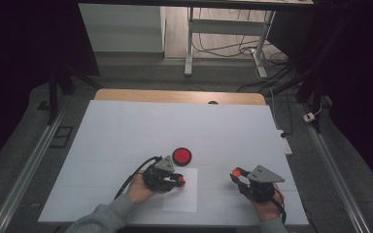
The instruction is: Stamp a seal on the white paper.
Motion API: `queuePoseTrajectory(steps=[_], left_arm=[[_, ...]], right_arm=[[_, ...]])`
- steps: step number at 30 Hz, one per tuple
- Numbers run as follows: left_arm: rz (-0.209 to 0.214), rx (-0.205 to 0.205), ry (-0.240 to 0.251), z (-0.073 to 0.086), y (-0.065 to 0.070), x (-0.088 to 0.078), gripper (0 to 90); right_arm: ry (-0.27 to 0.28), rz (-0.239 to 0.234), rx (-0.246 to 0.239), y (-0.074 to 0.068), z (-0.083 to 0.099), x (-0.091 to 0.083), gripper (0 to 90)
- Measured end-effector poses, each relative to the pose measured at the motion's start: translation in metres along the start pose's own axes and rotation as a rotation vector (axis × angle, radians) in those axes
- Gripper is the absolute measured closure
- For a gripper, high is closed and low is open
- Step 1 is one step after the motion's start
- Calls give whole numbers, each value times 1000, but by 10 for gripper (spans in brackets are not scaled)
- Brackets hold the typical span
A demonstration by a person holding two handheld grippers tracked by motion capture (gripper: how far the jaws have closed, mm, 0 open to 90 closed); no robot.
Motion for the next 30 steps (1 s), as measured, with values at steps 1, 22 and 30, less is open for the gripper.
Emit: queuePoseTrajectory(steps=[1,22,30], left_arm=[[1,0,-2,0,0,1,718],[-42,52,-29,6,7,6,721],[-66,85,-44,6,8,6,723]], right_arm=[[0,0,0,0,0,0,643],[-4,-2,1,0,1,1,643],[-5,-2,1,-1,0,1,643]])
Point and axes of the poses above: each handheld gripper's, and its own axes: x roughly forward along the jaws, z roughly out of its underside, y roughly to its right, the point moved 10 cm from there along x, roughly forward along the jaws, and after that the axes turned 12 degrees about x, right-handed, at the moved point
